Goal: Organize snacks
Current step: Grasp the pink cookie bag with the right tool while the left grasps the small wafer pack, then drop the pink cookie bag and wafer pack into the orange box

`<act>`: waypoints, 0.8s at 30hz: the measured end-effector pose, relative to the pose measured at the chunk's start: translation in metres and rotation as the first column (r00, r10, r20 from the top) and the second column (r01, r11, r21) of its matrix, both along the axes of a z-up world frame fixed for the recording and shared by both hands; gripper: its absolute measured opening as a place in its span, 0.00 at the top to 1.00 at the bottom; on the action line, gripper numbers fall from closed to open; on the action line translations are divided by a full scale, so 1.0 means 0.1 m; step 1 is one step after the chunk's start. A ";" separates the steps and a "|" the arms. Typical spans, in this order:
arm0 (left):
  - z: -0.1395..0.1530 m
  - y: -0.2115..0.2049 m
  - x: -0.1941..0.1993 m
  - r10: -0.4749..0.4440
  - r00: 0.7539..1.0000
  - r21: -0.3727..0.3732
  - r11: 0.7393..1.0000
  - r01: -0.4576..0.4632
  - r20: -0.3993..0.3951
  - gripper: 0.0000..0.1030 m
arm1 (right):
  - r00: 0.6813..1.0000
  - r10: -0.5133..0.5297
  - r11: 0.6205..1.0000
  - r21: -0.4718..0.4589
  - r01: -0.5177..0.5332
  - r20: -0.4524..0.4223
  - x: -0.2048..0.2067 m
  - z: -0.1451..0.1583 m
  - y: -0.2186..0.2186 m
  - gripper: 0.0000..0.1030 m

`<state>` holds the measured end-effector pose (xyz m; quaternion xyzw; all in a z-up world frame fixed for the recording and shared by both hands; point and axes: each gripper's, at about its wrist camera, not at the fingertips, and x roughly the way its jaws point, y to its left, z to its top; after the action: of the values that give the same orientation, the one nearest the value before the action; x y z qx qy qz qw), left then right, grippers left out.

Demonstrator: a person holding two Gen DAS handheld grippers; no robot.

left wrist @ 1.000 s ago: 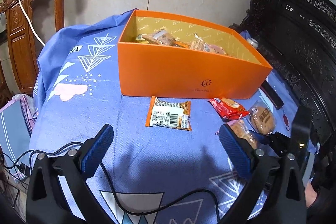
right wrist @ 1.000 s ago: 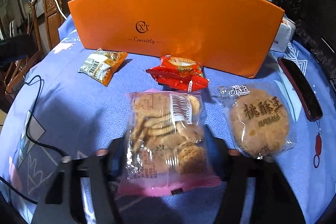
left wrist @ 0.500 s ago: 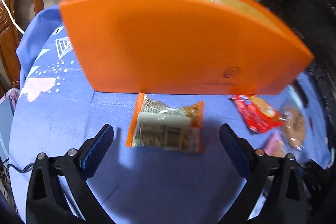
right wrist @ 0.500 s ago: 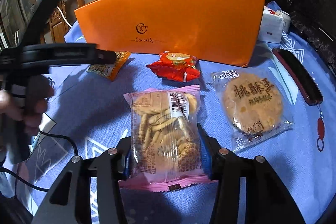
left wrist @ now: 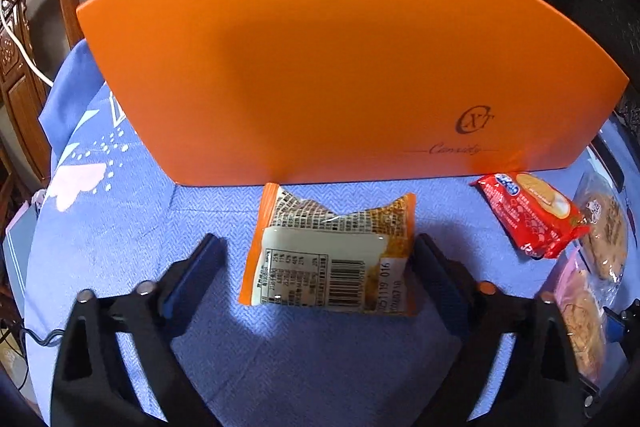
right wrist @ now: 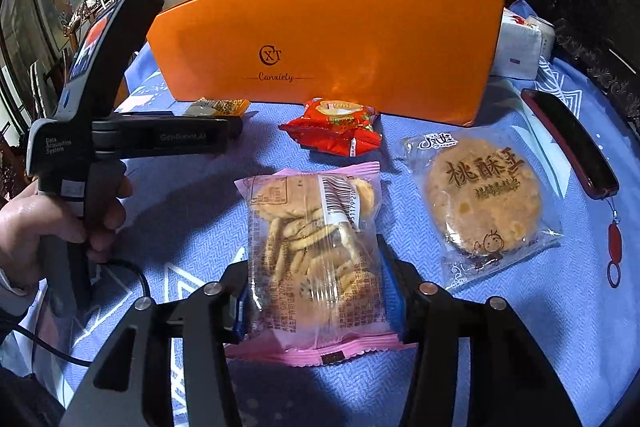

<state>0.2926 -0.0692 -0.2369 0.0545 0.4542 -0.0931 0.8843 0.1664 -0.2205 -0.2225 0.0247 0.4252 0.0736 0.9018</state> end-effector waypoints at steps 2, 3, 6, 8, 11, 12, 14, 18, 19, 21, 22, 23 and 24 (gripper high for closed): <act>0.03 -0.06 -0.05 -0.019 1.000 0.002 1.000 0.019 0.005 0.31 | 1.000 0.000 1.000 -0.001 0.000 0.000 0.00 0.00 0.00 0.49; 0.04 -0.07 -0.06 -0.022 1.000 0.003 1.000 0.022 0.005 0.35 | 1.000 0.000 1.000 -0.001 0.000 0.000 0.00 0.00 0.00 0.49; 0.05 -0.09 -0.09 -0.020 1.000 0.003 1.000 0.020 0.006 0.40 | 1.000 0.000 1.000 -0.003 0.000 0.000 0.00 0.00 0.00 0.50; 0.05 -0.11 -0.10 -0.016 1.000 -0.001 1.000 0.016 -0.002 0.42 | 1.000 0.000 1.000 -0.003 0.000 0.001 0.00 0.00 0.00 0.50; 0.12 -0.15 -0.24 -0.017 1.000 -0.013 1.000 0.017 -0.004 0.43 | 1.000 -0.001 1.000 -0.008 0.001 0.007 -0.01 0.00 0.01 0.52; 0.16 -0.15 -0.26 -0.017 1.000 -0.011 1.000 0.017 0.003 0.43 | 1.000 -0.001 1.000 -0.009 0.001 0.008 -0.02 0.01 0.02 0.52; 0.25 -0.15 -0.34 -0.025 1.000 -0.015 1.000 0.025 0.019 0.43 | 1.000 0.001 1.000 -0.010 -0.001 0.011 -0.05 0.01 0.04 0.53; 0.39 -0.10 -0.41 -0.028 0.999 -0.023 0.999 0.029 0.043 0.43 | 1.000 0.003 1.000 -0.007 -0.003 0.015 -0.12 0.03 0.06 0.53; 0.42 -0.09 -0.44 -0.028 0.999 -0.027 0.999 0.029 0.047 0.43 | 1.000 0.004 1.000 -0.006 -0.004 0.016 -0.14 0.03 0.07 0.53; 0.50 -0.08 -0.52 -0.027 0.998 -0.036 0.999 0.029 0.056 0.43 | 1.000 0.003 1.000 -0.003 -0.003 0.019 -0.18 0.05 0.07 0.53; 0.54 -0.09 -0.57 -0.026 0.998 -0.040 0.999 0.028 0.060 0.43 | 1.000 0.002 1.000 -0.002 -0.002 0.023 -0.20 0.06 0.07 0.53; 0.57 -0.07 -0.62 -0.026 0.998 -0.048 0.998 0.029 0.063 0.43 | 1.000 -0.001 1.000 -0.002 0.001 0.025 -0.22 0.07 0.06 0.53; 0.61 -0.05 -0.66 -0.025 0.998 -0.056 0.998 0.029 0.064 0.43 | 1.000 -0.003 1.000 0.000 0.003 0.028 -0.24 0.08 0.06 0.53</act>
<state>0.2264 -0.0745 -0.1762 0.0383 0.4222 -0.1163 0.8982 0.1428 -0.2150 -0.2145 0.0244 0.4125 0.0728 0.9077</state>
